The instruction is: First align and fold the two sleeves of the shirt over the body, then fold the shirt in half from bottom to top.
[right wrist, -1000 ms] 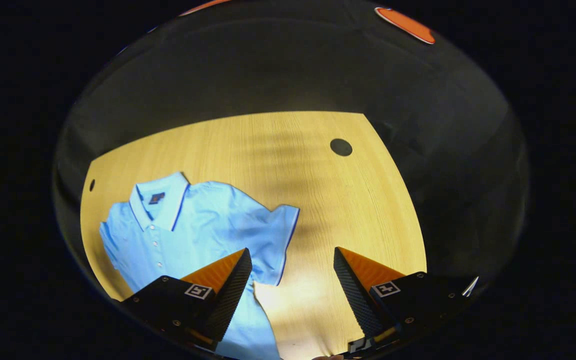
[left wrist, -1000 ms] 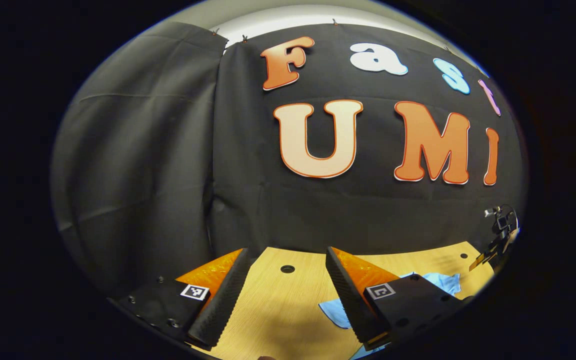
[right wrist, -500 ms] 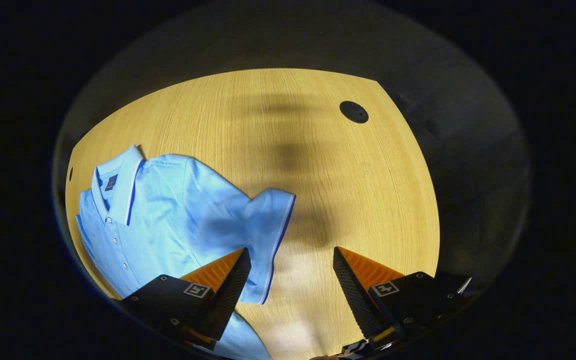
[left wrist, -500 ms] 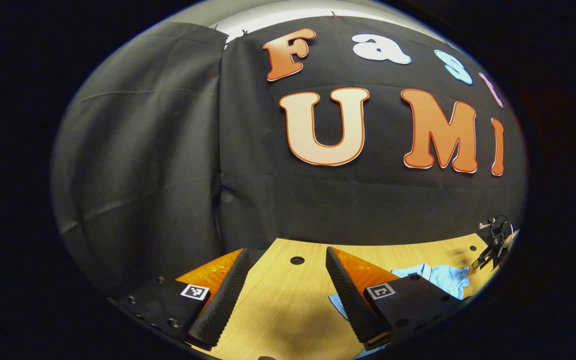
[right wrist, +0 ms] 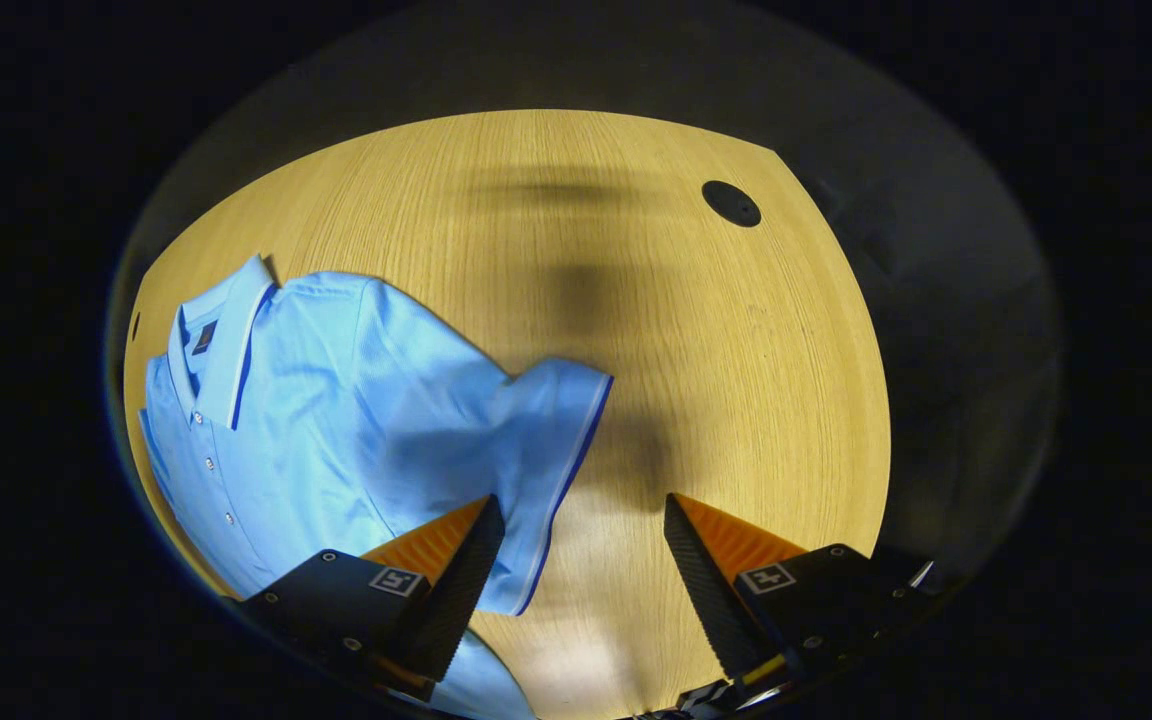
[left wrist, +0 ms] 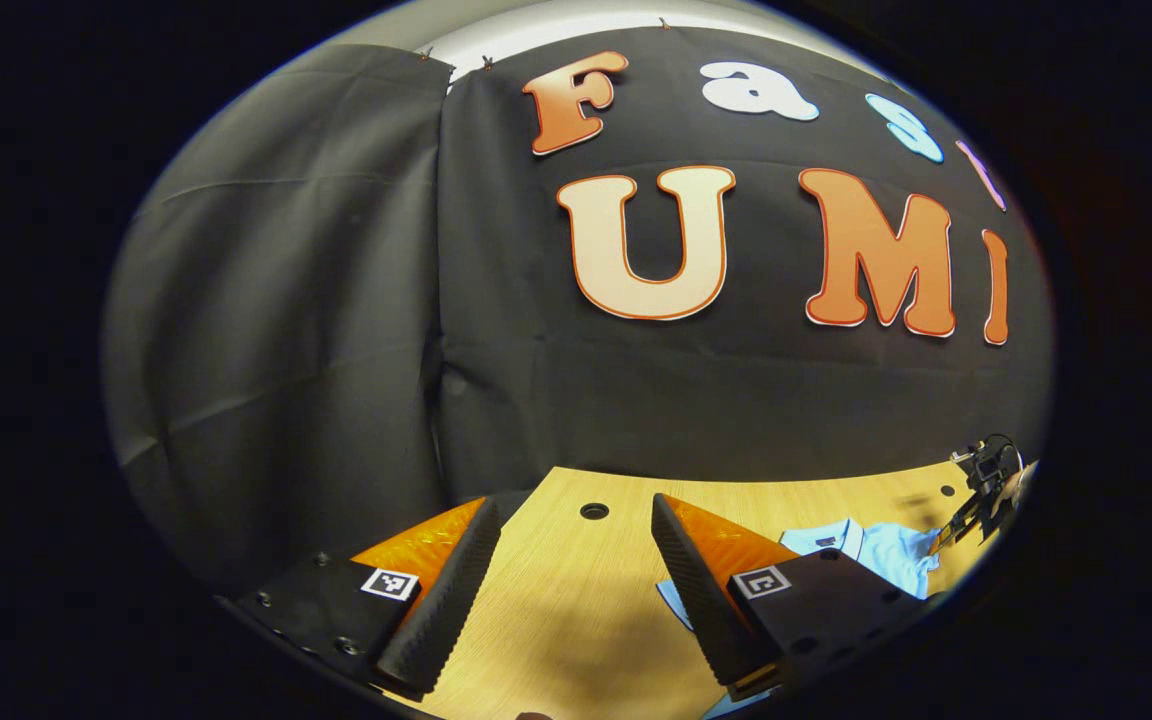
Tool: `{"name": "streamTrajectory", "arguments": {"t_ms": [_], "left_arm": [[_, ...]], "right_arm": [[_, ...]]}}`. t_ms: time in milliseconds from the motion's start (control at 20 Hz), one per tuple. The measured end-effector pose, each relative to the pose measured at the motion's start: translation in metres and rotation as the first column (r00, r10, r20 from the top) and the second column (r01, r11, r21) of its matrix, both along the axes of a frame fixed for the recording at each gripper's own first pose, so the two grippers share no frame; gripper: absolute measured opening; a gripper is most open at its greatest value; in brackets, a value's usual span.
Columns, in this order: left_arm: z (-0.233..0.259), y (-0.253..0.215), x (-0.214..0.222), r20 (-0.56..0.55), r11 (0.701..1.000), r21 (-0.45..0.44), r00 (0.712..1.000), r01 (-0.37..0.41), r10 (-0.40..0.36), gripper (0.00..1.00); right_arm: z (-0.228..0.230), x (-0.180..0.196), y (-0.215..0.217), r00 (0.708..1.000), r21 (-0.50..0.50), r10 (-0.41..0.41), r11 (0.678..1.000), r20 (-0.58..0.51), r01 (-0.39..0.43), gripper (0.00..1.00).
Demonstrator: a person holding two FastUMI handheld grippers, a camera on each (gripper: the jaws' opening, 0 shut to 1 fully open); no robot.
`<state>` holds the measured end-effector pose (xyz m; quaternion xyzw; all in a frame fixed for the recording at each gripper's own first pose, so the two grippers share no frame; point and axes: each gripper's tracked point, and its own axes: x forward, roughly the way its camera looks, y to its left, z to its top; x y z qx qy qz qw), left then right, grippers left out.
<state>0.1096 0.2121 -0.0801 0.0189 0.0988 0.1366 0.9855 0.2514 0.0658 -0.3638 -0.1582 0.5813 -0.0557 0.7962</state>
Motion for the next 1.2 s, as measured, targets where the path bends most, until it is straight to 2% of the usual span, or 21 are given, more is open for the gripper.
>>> {"name": "streamTrajectory", "arguments": {"t_ms": [100, 150, 200, 250, 300, 350, 400, 450, 600, 700, 850, 1200], "left_arm": [[-0.001, -0.001, -0.001, -0.002, 1.0, -0.002, 1.0, -0.001, 0.001, 0.98], [0.0, -0.001, -0.002, -0.003, 1.0, -0.002, 1.0, -0.002, 0.002, 0.98], [0.0, -0.001, -0.003, -0.004, 1.0, -0.003, 1.0, -0.004, 0.004, 0.97], [0.0, -0.001, -0.005, -0.004, 1.0, -0.003, 1.0, -0.005, 0.005, 0.97], [0.0, -0.002, -0.005, -0.003, 1.0, -0.004, 1.0, -0.006, 0.006, 0.98], [0.002, -0.002, -0.006, -0.003, 1.0, -0.005, 1.0, -0.007, 0.007, 0.97], [0.001, -0.002, -0.007, -0.002, 1.0, -0.005, 1.0, -0.008, 0.008, 0.97], [0.002, -0.001, -0.009, -0.001, 1.0, -0.004, 1.0, -0.008, 0.008, 0.97], [0.001, 0.001, -0.013, -0.002, 1.0, 0.0, 1.0, -0.013, 0.013, 0.97], [0.004, 0.004, -0.016, 0.0, 1.0, 0.002, 1.0, -0.014, 0.014, 0.97], [0.006, 0.006, -0.02, 0.008, 1.0, 0.0, 1.0, -0.007, 0.007, 0.98], [0.013, 0.018, -0.03, 0.035, 1.0, -0.003, 0.999, 0.024, -0.024, 0.99]], "right_arm": [[-0.004, -0.002, 0.009, 1.0, 0.041, -0.013, 0.999, -0.006, 0.014, 0.82], [-0.006, -0.003, 0.012, 1.0, 0.064, -0.023, 0.998, -0.01, 0.024, 0.68], [-0.008, -0.004, 0.018, 0.999, 0.088, -0.031, 0.996, -0.012, 0.032, 0.6], [-0.008, -0.005, 0.023, 0.999, 0.109, -0.037, 0.993, -0.017, 0.039, 0.42], [-0.009, -0.005, 0.025, 0.999, 0.122, -0.048, 0.991, -0.017, 0.05, 0.33], [-0.009, -0.005, 0.026, 0.999, 0.123, -0.05, 0.991, -0.017, 0.052, 0.15], [-0.009, -0.005, 0.027, 0.999, 0.122, -0.039, 0.992, -0.014, 0.04, 0.1], [-0.009, -0.005, 0.027, 0.999, 0.124, -0.032, 0.992, -0.009, 0.033, 0.06], [-0.002, -0.002, 0.027, 0.998, 0.142, -0.065, 0.988, 0.022, 0.061, 0.03], [0.01, -0.003, 0.031, 0.997, 0.146, -0.058, 0.988, 0.051, 0.05, 0.01], [0.035, -0.007, 0.044, 0.995, 0.129, -0.004, 0.992, 0.095, -0.008, 0.01], [0.088, -0.023, 0.112, 0.968, 0.105, 0.17, 0.976, 0.186, -0.192, 0.01]]}}
